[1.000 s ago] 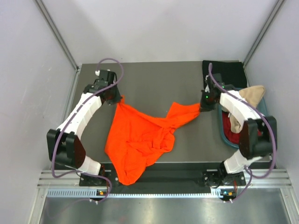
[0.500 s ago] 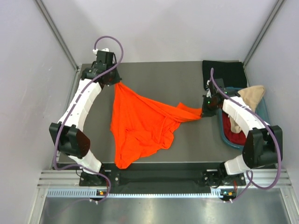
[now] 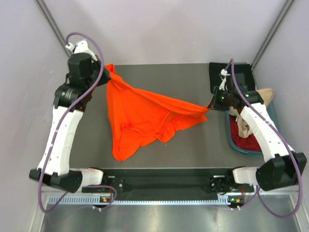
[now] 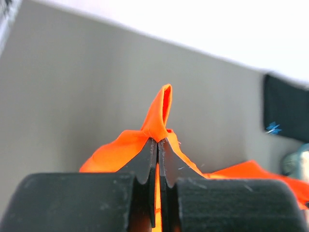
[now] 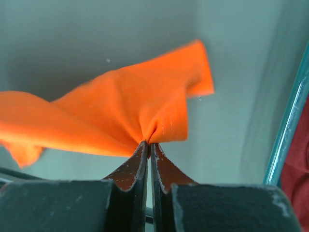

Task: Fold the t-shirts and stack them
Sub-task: Flatten the tshirt out

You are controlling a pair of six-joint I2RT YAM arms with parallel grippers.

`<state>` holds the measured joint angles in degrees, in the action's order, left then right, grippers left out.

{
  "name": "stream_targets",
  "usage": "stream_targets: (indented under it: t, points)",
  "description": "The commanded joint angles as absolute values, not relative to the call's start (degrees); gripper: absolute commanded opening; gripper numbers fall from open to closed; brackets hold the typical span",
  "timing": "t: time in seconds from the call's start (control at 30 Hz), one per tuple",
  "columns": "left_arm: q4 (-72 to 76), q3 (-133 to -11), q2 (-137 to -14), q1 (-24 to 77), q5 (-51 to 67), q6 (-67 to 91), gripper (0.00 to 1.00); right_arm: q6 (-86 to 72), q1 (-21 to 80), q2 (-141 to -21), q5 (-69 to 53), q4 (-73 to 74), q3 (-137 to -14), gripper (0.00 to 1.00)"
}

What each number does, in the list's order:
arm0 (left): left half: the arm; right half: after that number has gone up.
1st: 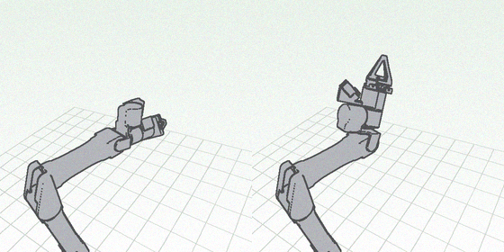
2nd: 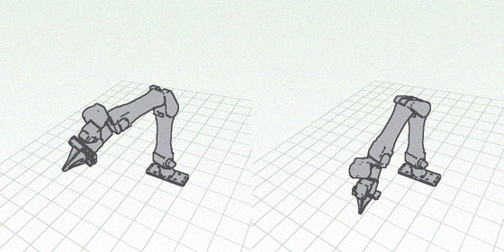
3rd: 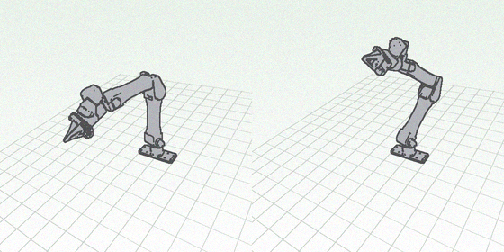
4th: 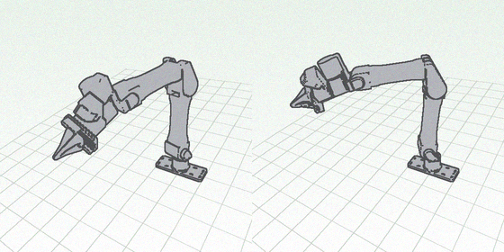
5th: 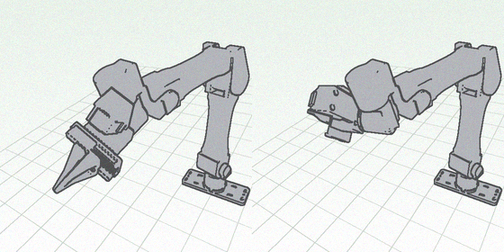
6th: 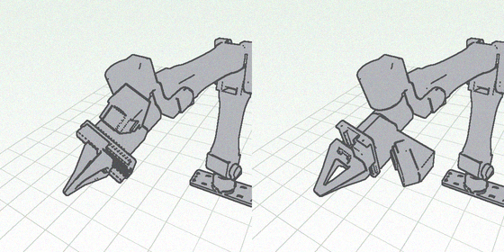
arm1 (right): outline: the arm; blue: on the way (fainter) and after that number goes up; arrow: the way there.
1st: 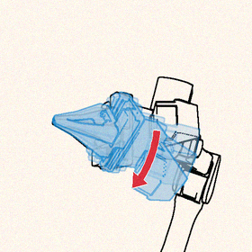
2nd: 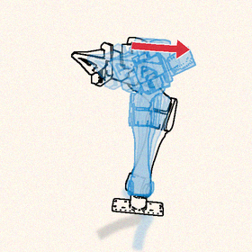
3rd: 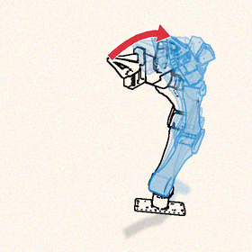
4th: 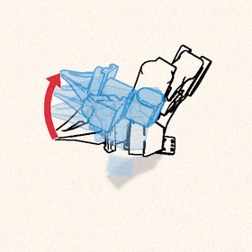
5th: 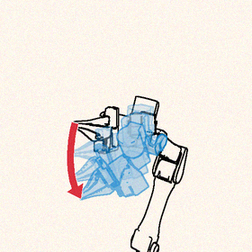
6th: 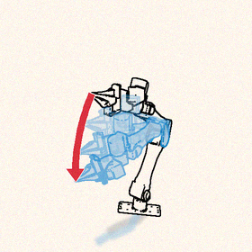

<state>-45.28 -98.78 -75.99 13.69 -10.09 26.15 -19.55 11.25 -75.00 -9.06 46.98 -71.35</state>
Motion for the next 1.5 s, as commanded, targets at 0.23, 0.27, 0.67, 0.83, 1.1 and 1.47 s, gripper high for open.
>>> stream_targets:
  t: [0.23,0.27,0.67,0.83,1.1,1.47]
  points:
    - [-27.9,-105.7,-74.2,13.5,-8.4,25.4,0.00,-26.5,11.0,-79.6,-16.2,36.9,-79.3,0.02]
    - [-25.9,-107.5,-75.3,13.5,-8.2,25.4,0.00,-28.4,10.9,-81.5,-16.7,36.1,-81.1,0.02]
    - [-21.1,-129.6,-84.6,13.4,-6.5,24.3,0.00,-31.6,9.5,-96.2,-23.6,41.6,-118.3,0.00]
    - [-22.8,-117.3,-71.2,13.4,-5.2,24.0,0.00,-30.2,8.4,-86.1,-24.9,41.5,-108.0,0.00]
    - [-42.1,-85.5,-45.0,13.4,-3.7,32.1,0.00,-27.6,7.8,-68.4,-22.6,46.4,-73.6,0.01]
    - [-64.3,-65.9,-26.5,13.4,-2.3,49.7,0.61,-22.5,8.1,-56.0,-19.7,52.2,-48.3,0.11]
